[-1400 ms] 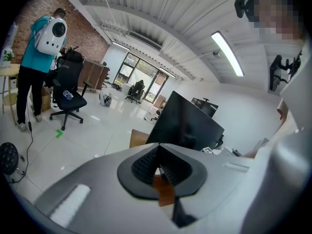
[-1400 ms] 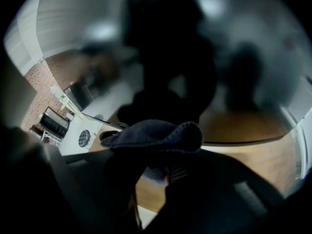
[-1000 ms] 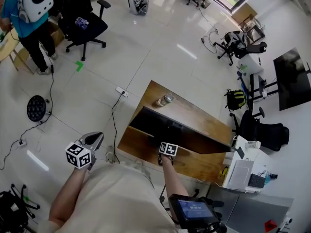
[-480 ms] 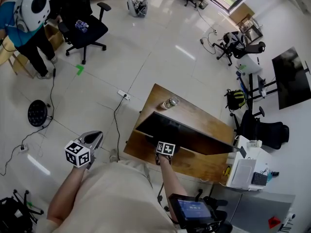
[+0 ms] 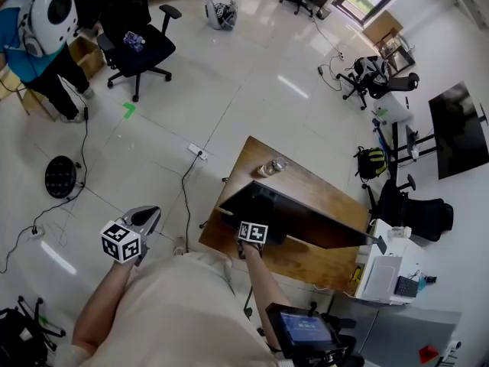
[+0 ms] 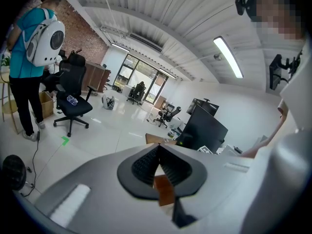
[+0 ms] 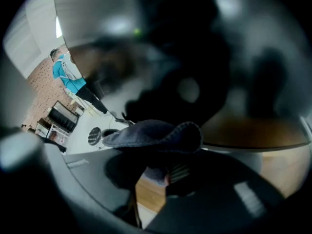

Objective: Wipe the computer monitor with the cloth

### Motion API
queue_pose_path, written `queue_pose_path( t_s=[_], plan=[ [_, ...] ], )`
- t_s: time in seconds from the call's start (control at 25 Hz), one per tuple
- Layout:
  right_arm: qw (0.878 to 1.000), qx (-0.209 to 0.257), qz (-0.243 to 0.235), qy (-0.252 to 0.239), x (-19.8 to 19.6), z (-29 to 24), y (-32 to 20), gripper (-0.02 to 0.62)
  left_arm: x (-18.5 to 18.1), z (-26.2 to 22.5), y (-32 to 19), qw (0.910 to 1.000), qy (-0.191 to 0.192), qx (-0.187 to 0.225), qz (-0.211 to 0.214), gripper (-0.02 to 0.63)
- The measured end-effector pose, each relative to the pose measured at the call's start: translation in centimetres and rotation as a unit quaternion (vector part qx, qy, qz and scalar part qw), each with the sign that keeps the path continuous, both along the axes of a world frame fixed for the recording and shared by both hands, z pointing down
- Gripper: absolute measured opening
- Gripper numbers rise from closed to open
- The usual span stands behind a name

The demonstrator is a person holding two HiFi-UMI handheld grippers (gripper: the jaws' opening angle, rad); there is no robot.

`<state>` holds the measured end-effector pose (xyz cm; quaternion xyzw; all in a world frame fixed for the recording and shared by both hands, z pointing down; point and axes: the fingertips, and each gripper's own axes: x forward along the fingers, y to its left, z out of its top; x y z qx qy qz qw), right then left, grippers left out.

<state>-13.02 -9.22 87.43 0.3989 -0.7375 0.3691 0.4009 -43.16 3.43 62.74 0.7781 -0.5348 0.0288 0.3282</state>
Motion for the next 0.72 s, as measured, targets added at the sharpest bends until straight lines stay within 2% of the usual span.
queue_pose_path(
  t_s=[0.44,0.72],
  plan=[
    [0.997,-0.005,-0.07,-0.01,-6.9,-0.4,0.5,0.097,-1.1,0.2,1.8,0.9997,0.004,-0.002,-0.022,-0.008],
    [0.993,0.003,-0.118,0.011,-9.0,0.0,1.0,0.097,-1.1,0.2,2.6,0.9995,0.003,-0.004,-0.03,-0.008]
  ],
)
